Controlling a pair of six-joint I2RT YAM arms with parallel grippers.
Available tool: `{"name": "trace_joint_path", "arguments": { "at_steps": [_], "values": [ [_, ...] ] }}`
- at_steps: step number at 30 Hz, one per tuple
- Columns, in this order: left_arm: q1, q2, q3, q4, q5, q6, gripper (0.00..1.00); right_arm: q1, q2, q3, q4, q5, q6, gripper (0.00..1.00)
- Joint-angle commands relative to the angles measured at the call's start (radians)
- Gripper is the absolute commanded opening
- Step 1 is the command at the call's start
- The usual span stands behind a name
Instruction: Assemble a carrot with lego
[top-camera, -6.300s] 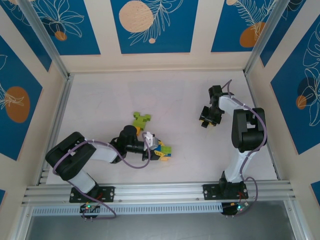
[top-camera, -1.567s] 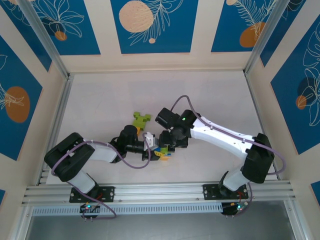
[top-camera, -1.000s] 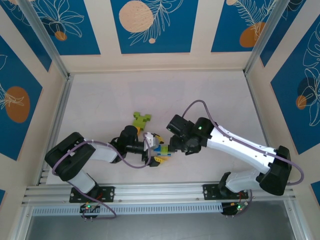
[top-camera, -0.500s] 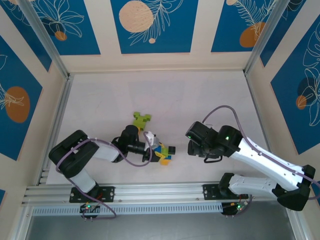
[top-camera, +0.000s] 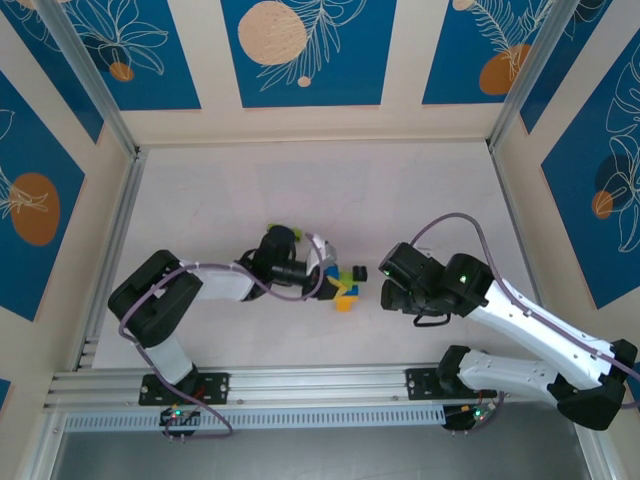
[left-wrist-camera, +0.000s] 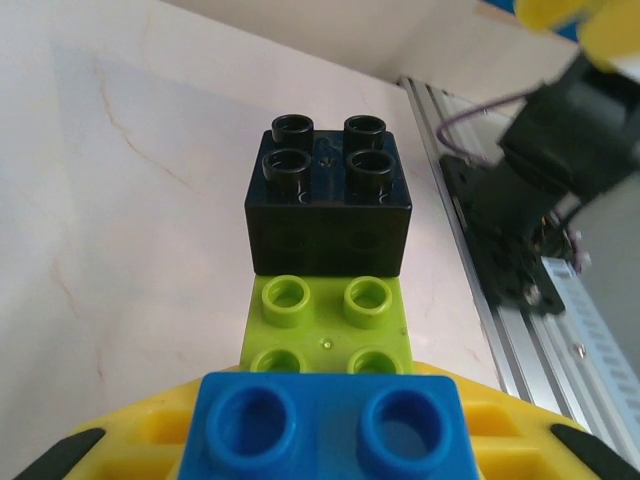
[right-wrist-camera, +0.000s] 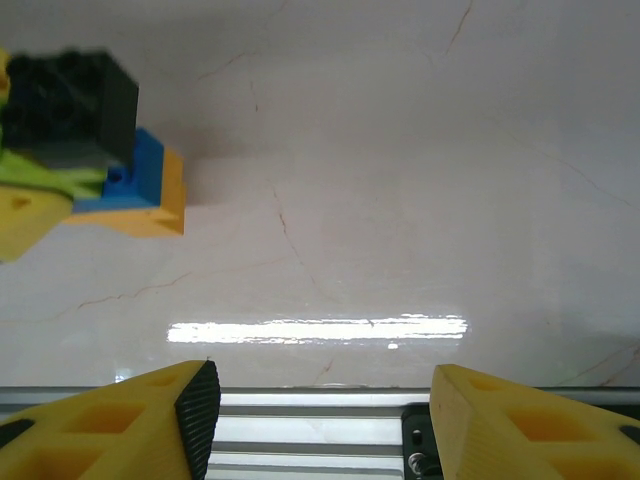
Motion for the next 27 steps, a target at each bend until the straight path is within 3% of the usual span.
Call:
{"name": "trace_joint_path", "arguments": {
  "at_steps": [1, 12, 27],
  "values": [
    [0.014, 0.006, 0.146, -0.279, -0.02, -0.001, 0.35, -0.02, -0.053, 0.001, 0.009, -0.01, -0.058, 0.59],
    [0.106, 0.311, 0.616, -0.809, -0.037, -0.091, 0.37, -0.104, -0.143, 0.119, -0.005, -0.027, -0.203, 0.6],
    [0.145, 0.457, 0.783, -0.97, -0.058, -0.131, 0.45, -0.106, -0.264, -0.009, 0.021, -0.077, -0.175, 0.6]
  ]
}}
